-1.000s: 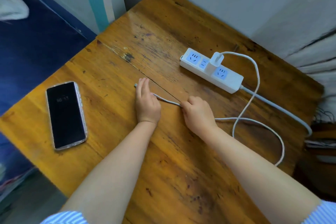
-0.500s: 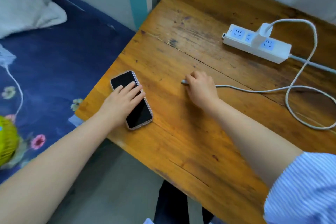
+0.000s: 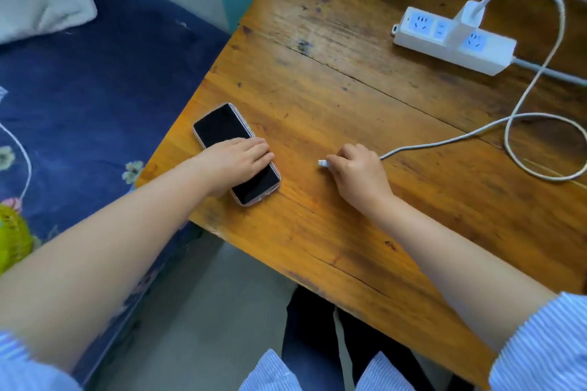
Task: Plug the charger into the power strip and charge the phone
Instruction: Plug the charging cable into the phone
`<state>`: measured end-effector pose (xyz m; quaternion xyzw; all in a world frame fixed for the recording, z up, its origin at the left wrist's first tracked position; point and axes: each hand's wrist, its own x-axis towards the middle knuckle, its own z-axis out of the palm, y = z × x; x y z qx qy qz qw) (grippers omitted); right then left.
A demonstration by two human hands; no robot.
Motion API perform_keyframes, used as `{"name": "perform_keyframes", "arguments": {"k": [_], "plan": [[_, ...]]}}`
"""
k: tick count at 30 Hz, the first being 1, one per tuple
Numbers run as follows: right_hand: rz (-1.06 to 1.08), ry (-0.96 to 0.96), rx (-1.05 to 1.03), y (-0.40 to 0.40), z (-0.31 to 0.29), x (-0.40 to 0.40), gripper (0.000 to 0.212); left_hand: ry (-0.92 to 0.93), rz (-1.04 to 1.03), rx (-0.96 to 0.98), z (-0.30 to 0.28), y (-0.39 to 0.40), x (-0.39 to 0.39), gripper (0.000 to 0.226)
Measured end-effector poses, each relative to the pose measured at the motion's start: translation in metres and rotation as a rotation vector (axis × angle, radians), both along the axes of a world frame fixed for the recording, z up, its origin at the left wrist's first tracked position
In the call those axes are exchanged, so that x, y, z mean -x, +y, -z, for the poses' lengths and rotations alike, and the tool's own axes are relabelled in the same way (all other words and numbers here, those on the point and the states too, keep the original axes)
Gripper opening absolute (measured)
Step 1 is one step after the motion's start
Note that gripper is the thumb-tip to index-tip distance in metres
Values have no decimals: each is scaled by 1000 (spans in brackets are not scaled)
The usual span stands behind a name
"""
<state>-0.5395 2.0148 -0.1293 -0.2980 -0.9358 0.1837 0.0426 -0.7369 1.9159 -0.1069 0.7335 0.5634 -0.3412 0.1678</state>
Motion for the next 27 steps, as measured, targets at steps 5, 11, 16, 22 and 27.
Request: {"name": "perform_keyframes", "arguments": {"k": [5,11,16,22,27], "plan": [[35,169,167,-10,-14,-17,6,-121,-250,-105,-9,14,-11,97],[92,343,183,-16,-43,-29,8,-335,-365,-270,-25,22,-34,99],[135,337,180,-14,-56,-35,7,-433,-347,-340,-30,21,-50,98],[87,256,140,-13,-63,-38,4,-434,-328,-346,-31,20,-58,98],[62,236,135,-17,-64,-40,5,-421,-335,-344,-32,18,-61,98]]}}
